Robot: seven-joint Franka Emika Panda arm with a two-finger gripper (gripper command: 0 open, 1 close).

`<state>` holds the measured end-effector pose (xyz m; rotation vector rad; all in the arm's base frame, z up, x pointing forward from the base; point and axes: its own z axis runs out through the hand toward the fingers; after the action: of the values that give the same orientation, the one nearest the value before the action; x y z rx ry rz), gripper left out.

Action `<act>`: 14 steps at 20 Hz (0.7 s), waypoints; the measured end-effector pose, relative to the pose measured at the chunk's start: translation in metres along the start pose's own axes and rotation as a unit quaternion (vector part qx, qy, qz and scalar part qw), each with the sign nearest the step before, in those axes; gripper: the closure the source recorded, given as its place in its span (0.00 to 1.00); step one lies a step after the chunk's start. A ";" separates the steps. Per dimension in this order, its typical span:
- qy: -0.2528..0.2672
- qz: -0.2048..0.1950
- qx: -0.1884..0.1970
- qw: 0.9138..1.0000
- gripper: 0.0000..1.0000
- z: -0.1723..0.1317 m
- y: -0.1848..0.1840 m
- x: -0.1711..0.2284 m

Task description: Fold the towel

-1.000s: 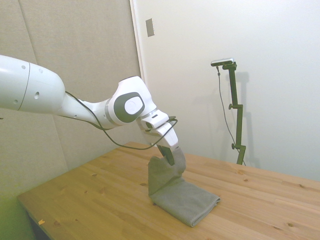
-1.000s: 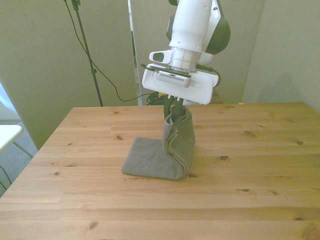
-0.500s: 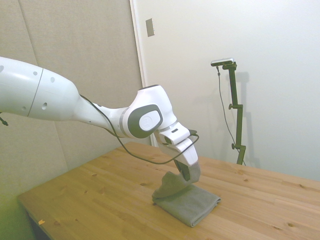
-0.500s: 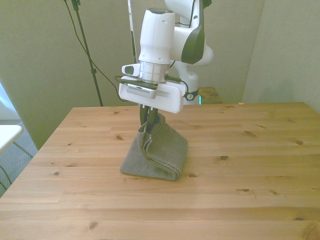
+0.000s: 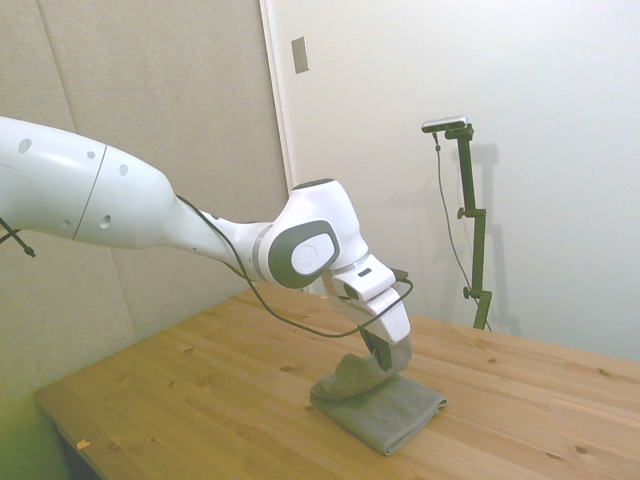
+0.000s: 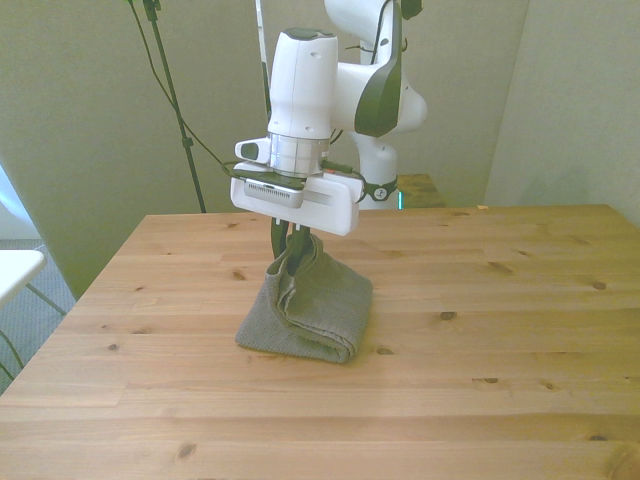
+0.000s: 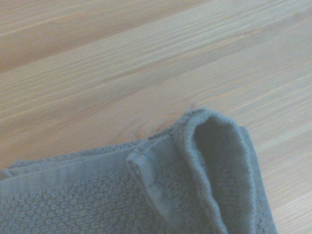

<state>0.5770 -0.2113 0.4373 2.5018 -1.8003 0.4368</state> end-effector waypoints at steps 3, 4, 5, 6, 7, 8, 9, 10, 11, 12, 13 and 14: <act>0.001 -0.001 0.002 1.000 0.00 -0.002 -0.002 -0.001; 0.001 -0.001 0.003 1.000 0.00 -0.003 -0.002 -0.001; 0.002 -0.002 0.004 1.000 0.00 -0.004 -0.002 -0.001; 0.002 -0.001 0.004 1.000 0.00 -0.005 -0.002 -0.001; 0.000 -0.001 0.002 1.000 0.00 -0.006 -0.002 -0.001; -0.002 -0.001 -0.002 1.000 0.00 -0.006 -0.001 -0.002; -0.007 -0.003 -0.007 1.000 0.00 -0.006 0.000 -0.005; -0.014 -0.005 -0.012 1.000 0.00 -0.006 0.000 -0.010; -0.021 -0.009 -0.015 1.000 0.00 -0.006 0.002 -0.018; -0.029 -0.014 -0.016 0.999 0.00 -0.005 0.003 -0.029; -0.037 -0.019 -0.018 0.999 0.00 -0.003 0.005 -0.040; -0.043 -0.025 -0.020 0.999 0.00 -0.002 0.009 -0.052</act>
<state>0.5527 -0.1661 0.4253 2.5696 -1.7505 0.2923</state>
